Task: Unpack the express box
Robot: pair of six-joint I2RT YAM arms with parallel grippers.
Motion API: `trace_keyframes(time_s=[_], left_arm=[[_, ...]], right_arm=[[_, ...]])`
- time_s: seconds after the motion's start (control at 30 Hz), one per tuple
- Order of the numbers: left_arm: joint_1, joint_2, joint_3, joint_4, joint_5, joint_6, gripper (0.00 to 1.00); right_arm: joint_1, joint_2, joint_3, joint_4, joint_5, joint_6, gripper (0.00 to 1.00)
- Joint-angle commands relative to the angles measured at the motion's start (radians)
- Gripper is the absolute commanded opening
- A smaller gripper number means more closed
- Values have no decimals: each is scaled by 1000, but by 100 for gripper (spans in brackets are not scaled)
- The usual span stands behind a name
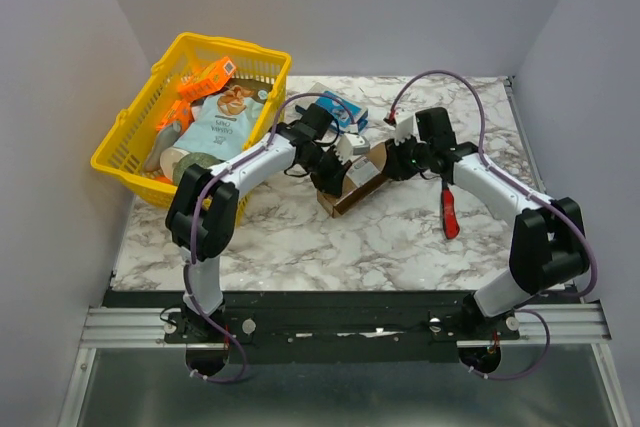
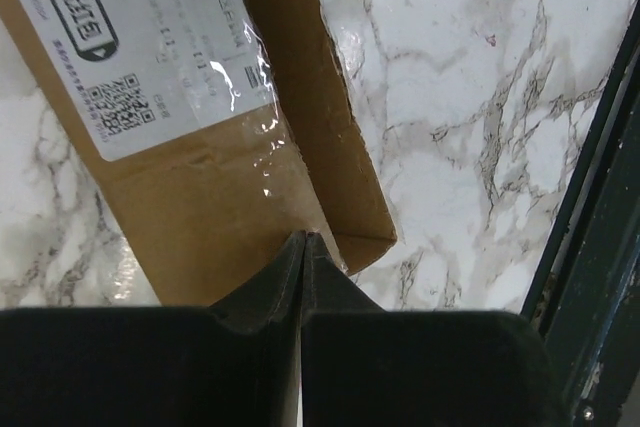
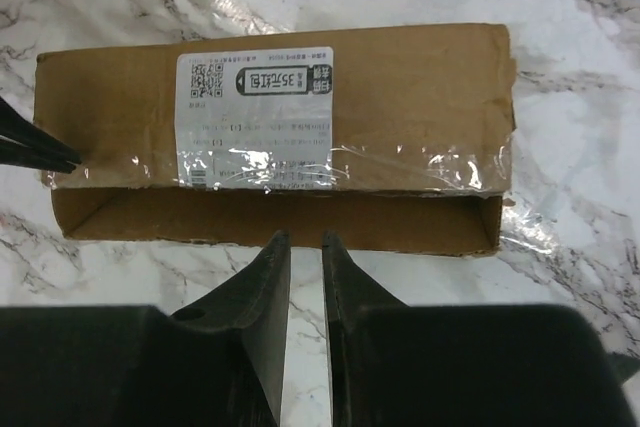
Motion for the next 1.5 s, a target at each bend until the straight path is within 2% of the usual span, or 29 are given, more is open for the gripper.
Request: trace_keyframes(time_s=[0.0, 0.1, 0.43, 0.5, 0.67, 0.83, 1.03, 1.47], left_arm=[[22, 38, -32, 27, 57, -69, 8], [42, 59, -40, 29, 103, -99, 8], [68, 64, -50, 64, 124, -134, 8], [68, 64, -55, 69, 127, -137, 8], [68, 59, -75, 90, 143, -149, 8], [68, 75, -69, 87, 146, -151, 8], [68, 78, -52, 82, 149, -154, 8], [99, 113, 2, 49, 172, -154, 5]], right_arm=[[6, 14, -39, -5, -35, 2, 26], [6, 12, -71, -2, 2, -17, 26], [6, -9, -192, -8, 61, -29, 26], [6, -44, -220, -11, 84, -24, 23], [11, -97, -136, -5, -38, -1, 17], [32, -35, -33, 14, 3, -37, 16], [48, 67, -13, 35, 71, -50, 15], [55, -2, -225, 26, 129, -30, 17]])
